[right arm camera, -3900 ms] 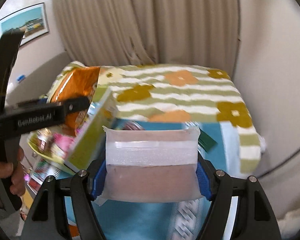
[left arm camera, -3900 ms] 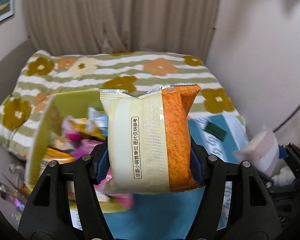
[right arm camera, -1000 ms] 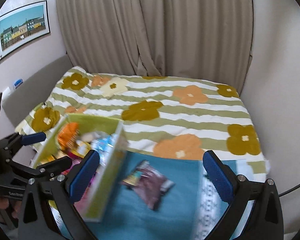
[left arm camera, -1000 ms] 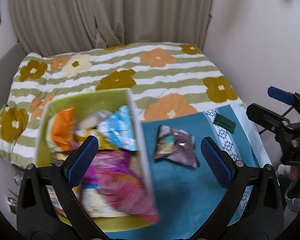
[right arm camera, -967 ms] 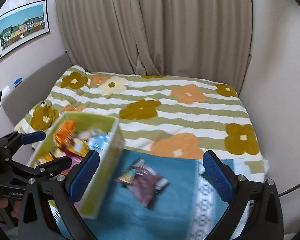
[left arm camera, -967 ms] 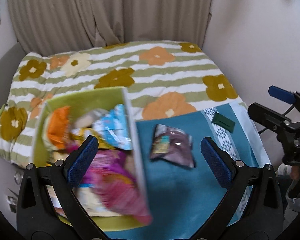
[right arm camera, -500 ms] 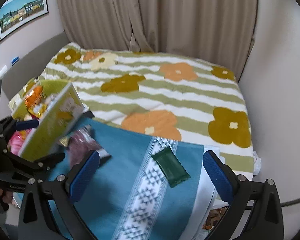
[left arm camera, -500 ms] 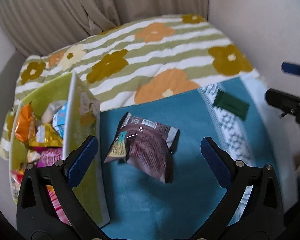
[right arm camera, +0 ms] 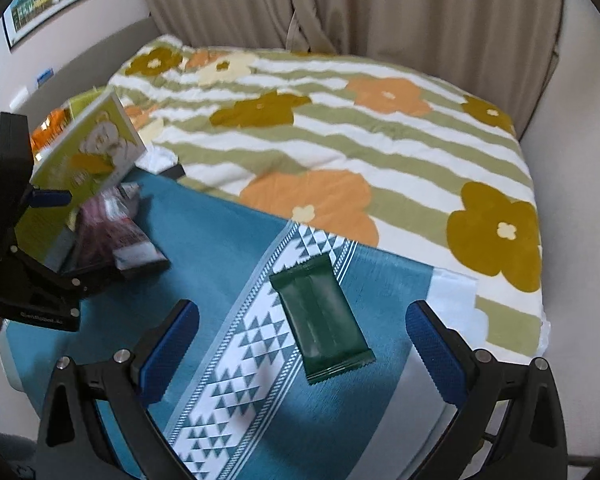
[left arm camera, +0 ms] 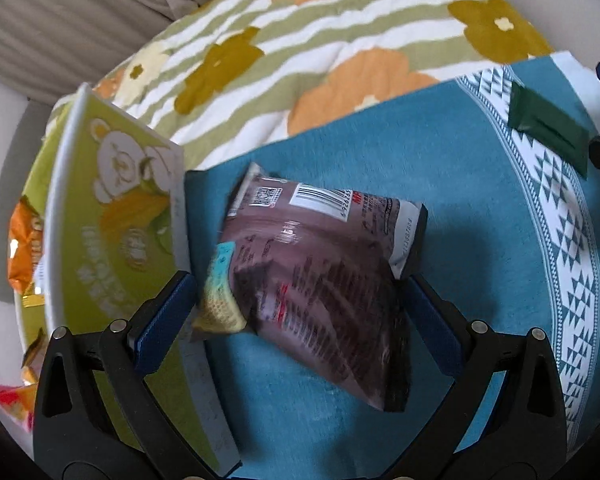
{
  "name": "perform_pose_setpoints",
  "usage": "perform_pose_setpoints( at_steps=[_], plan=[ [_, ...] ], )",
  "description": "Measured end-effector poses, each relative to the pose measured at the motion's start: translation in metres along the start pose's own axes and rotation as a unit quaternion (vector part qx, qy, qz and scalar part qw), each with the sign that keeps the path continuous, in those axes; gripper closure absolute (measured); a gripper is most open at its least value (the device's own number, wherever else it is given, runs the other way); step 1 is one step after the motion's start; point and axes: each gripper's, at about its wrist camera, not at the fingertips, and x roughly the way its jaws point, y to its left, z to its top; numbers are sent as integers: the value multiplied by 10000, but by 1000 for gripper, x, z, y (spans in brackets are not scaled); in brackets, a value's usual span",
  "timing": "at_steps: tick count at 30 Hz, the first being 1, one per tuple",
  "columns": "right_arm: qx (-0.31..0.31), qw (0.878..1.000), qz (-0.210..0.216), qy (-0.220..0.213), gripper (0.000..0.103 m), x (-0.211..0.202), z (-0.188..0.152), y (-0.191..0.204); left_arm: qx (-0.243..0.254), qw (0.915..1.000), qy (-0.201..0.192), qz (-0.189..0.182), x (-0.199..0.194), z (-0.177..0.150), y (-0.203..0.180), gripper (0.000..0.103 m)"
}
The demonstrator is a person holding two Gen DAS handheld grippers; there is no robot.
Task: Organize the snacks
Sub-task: 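Grasp the brown bag with the left tool while the right tool grasps the green packet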
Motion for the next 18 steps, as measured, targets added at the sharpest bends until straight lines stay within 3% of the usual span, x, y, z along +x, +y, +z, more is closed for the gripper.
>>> perform_pose_setpoints(
  at_steps=[9,14,18],
  plan=[
    [-467,9980,128,417,0,36,-3,0,192,9997,-115,-51,9,9,-2,0],
    [-619,9964,201,534,0,48,-5,2,688,9976,65,66,26,9,-18,0],
    [-692,9957,231,578,0,54,-5,1,647,9978,-39,-104,25,9,-17,2]
  ],
)
